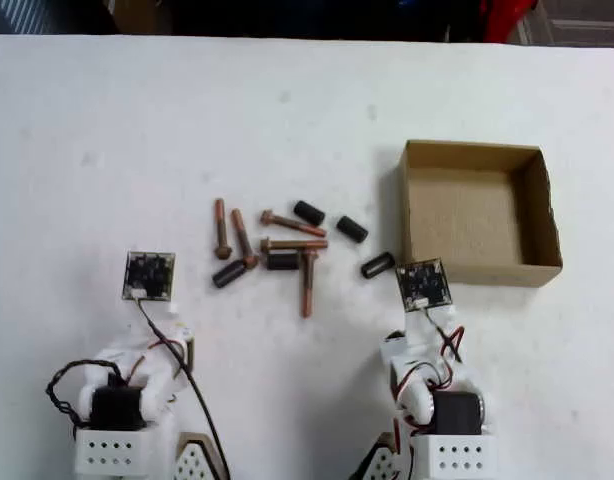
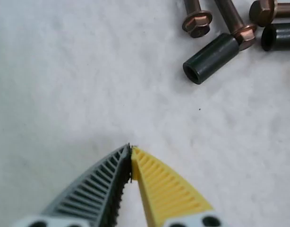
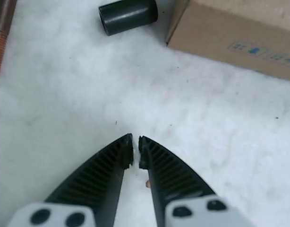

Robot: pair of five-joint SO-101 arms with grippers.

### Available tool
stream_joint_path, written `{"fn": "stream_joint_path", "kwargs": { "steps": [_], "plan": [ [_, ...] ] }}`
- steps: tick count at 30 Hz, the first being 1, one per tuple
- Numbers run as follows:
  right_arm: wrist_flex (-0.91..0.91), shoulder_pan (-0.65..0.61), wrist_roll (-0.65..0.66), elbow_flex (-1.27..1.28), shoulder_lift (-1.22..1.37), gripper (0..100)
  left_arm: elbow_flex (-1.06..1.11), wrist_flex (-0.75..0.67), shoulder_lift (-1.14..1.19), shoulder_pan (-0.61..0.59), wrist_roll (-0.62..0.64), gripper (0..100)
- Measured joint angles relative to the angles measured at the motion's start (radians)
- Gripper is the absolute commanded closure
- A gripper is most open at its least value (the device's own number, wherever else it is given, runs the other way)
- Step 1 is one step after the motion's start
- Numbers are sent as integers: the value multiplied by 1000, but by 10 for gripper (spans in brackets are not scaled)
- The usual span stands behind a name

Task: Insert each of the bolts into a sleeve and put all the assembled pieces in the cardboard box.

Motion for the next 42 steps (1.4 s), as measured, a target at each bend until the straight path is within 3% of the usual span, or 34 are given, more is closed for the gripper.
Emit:
{"fn": "stream_joint_path", "kwargs": {
  "steps": [31,42],
  "plan": [
    [-2,0,0,0,0,981,0,0,0,0,0,977],
    [-114,3,0,0,0,981,0,0,0,0,0,977]
  ]
}}
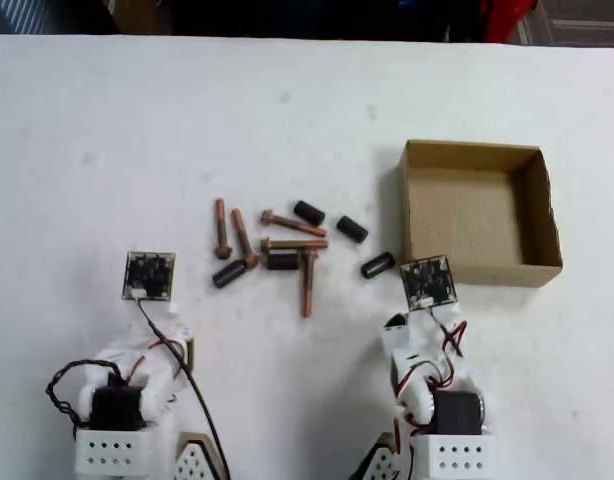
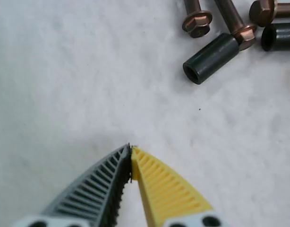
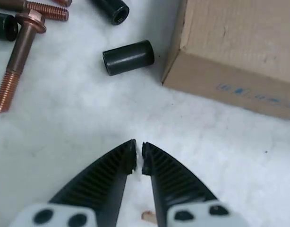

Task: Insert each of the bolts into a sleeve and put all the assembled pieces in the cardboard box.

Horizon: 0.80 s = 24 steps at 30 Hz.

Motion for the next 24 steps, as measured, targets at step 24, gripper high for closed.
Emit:
{"fn": "stream_joint_path", "kwargs": {
  "steps": [24],
  "plan": [
    [68,2,663,-130,0,978,0,0,0,0,0,977]
  ]
}}
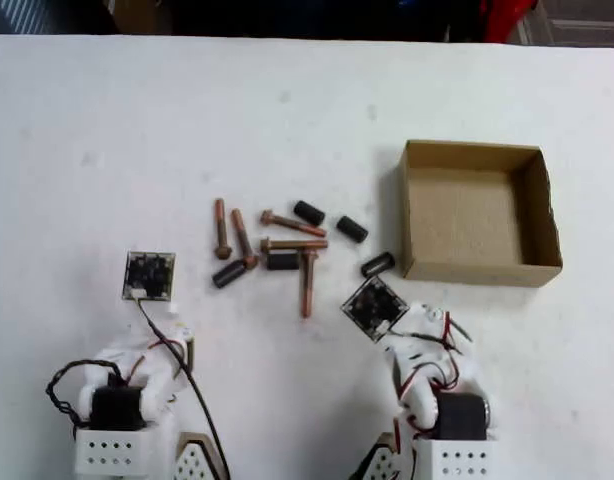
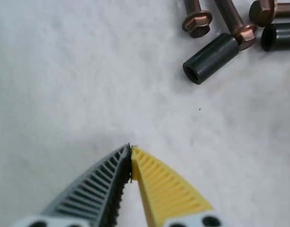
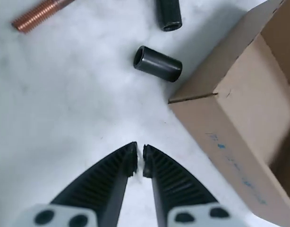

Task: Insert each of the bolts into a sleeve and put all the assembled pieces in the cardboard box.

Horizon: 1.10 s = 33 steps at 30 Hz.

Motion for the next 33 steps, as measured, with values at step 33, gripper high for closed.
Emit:
{"fn": "stream_joint_path", "kwargs": {
  "steps": [33],
  "plan": [
    [21,-141,-60,-1053,1320,966,0,0,0,0,0,977]
  ]
}}
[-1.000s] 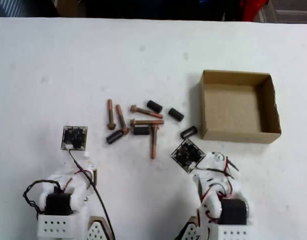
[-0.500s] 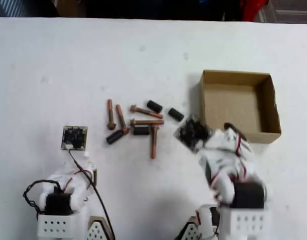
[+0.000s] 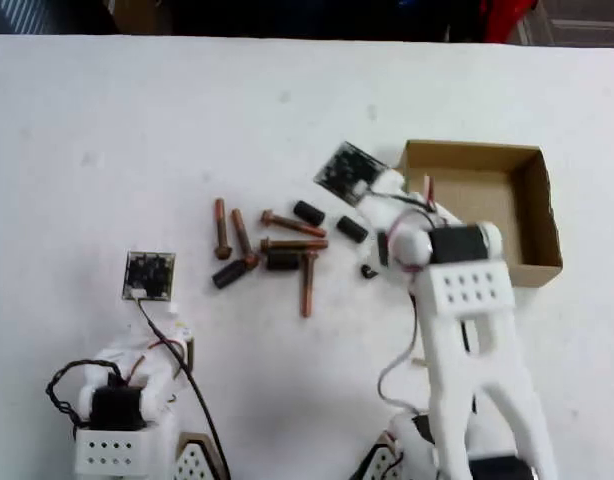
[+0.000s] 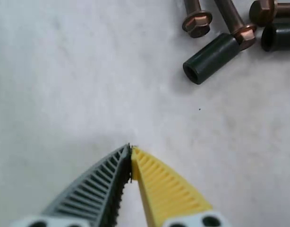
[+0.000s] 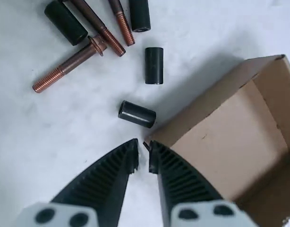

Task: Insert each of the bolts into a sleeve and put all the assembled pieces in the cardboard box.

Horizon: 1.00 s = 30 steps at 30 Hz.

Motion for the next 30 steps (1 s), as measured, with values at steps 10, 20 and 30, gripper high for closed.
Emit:
{"fn": "stream_joint_path", "kwargs": {
  "steps": [10,20,30],
  "plan": [
    [-6,-21,-104,-342,453,961,0,0,0,0,0,977],
    [94,-28,-107,-717,875,886,0,0,0,0,0,977],
    [207,-26,-106,-990,1174,885,0,0,0,0,0,977]
  ]
}}
